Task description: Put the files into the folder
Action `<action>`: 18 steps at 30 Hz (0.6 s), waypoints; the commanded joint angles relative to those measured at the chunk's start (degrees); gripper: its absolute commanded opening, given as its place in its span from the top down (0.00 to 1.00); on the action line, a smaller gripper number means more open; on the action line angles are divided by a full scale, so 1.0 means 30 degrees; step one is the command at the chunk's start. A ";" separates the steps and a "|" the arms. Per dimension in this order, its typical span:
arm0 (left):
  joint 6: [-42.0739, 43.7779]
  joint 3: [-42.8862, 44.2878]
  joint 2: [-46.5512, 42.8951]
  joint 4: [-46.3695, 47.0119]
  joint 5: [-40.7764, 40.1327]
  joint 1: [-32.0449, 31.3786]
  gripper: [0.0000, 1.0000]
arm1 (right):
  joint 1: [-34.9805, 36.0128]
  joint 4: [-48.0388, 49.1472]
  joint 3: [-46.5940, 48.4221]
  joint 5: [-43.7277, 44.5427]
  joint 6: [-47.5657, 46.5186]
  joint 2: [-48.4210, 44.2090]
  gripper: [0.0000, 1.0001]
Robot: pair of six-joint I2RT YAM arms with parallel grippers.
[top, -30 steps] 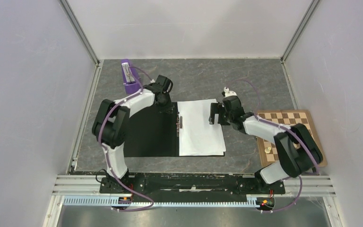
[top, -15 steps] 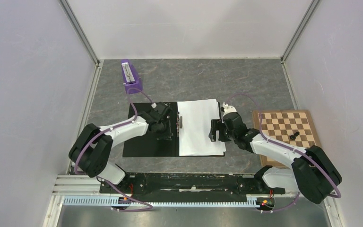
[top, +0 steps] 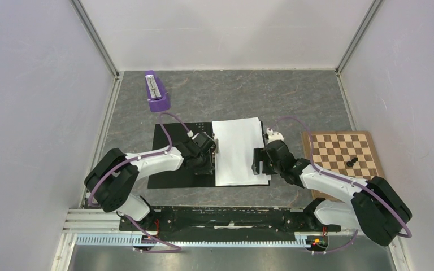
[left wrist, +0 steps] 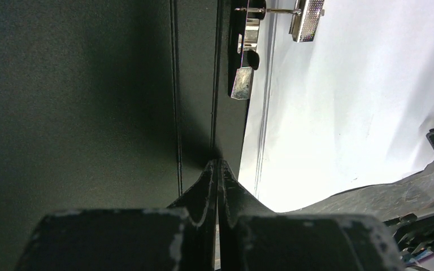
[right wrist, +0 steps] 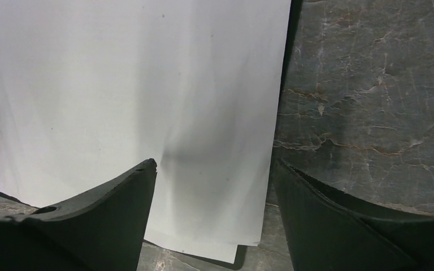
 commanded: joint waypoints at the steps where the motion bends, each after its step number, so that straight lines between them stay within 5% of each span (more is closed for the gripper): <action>1: -0.1396 -0.0412 0.0413 0.0548 -0.0899 -0.0266 0.98 | 0.0177 0.0147 -0.0157 -0.0271 0.0252 -0.0232 0.21; 18: -0.1669 -0.0539 0.0538 0.0676 -0.1155 -0.0486 0.98 | 0.1294 -0.1222 0.0307 0.0590 0.0600 -0.1339 0.20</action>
